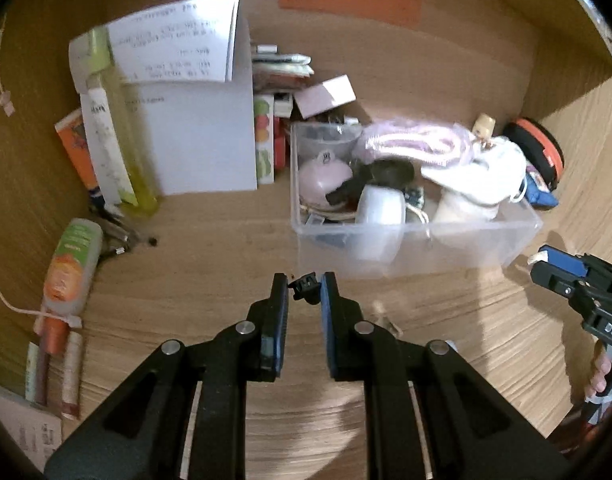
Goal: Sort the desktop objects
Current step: 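Carry black clip and white shell with both grippers over the bin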
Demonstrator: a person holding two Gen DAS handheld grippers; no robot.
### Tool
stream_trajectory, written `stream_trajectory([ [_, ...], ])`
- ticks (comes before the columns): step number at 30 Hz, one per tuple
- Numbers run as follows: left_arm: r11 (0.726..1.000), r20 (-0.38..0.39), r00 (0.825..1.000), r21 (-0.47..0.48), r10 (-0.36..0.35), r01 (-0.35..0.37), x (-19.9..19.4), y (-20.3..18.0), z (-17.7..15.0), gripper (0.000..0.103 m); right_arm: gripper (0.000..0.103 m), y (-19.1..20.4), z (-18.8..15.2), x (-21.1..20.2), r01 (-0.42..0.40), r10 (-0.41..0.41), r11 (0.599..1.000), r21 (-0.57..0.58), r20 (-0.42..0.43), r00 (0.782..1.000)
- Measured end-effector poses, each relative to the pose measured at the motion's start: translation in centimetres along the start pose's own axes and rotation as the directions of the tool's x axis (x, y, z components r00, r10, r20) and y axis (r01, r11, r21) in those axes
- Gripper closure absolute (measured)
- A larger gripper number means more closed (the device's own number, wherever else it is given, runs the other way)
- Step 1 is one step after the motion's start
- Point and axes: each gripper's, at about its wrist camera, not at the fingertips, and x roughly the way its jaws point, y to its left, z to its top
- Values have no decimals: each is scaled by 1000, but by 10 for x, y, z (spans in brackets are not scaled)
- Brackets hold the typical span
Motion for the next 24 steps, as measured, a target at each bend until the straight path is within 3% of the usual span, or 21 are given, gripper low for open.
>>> stream_trajectory([
  [16, 999, 86, 996, 28, -22, 19, -12, -14, 28, 88, 65, -20, 23, -10, 33, -35, 999, 37, 79, 996],
  [24, 999, 75, 996, 18, -39, 38, 9, -16, 47, 88, 65, -29, 35, 4, 52, -54, 998, 41, 62, 997],
])
